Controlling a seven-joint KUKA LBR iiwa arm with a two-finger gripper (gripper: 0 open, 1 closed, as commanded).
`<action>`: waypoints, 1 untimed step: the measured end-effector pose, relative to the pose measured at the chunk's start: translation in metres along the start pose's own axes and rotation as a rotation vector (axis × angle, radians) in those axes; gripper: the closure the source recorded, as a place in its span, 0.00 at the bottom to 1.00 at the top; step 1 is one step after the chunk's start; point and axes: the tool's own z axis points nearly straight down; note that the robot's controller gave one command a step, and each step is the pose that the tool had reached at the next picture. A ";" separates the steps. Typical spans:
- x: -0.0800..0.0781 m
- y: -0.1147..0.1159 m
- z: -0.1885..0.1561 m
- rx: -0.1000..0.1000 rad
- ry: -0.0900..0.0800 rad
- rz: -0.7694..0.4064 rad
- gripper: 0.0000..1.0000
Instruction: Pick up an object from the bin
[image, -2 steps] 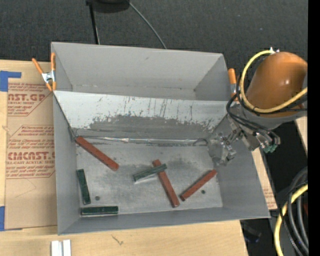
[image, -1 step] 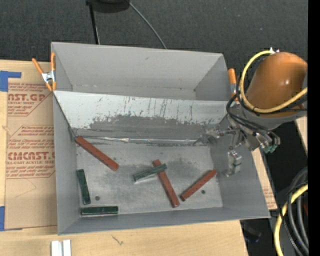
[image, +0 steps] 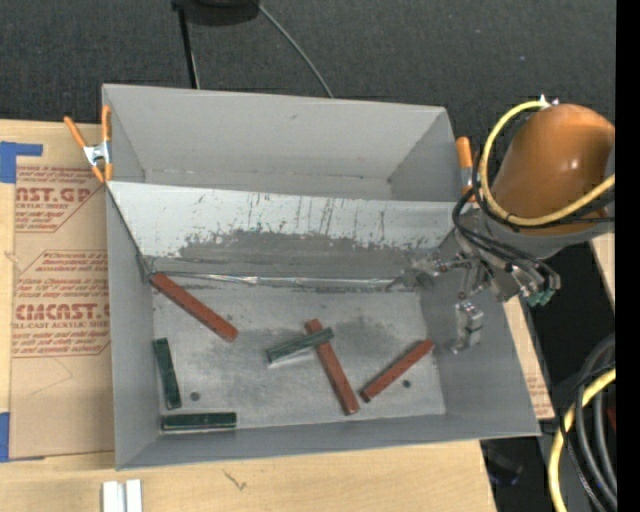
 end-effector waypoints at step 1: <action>-0.045 -0.017 0.147 -0.003 0.004 -0.298 1.00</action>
Offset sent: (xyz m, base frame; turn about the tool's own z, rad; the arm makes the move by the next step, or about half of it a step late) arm 0.0000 0.0000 0.0000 0.0000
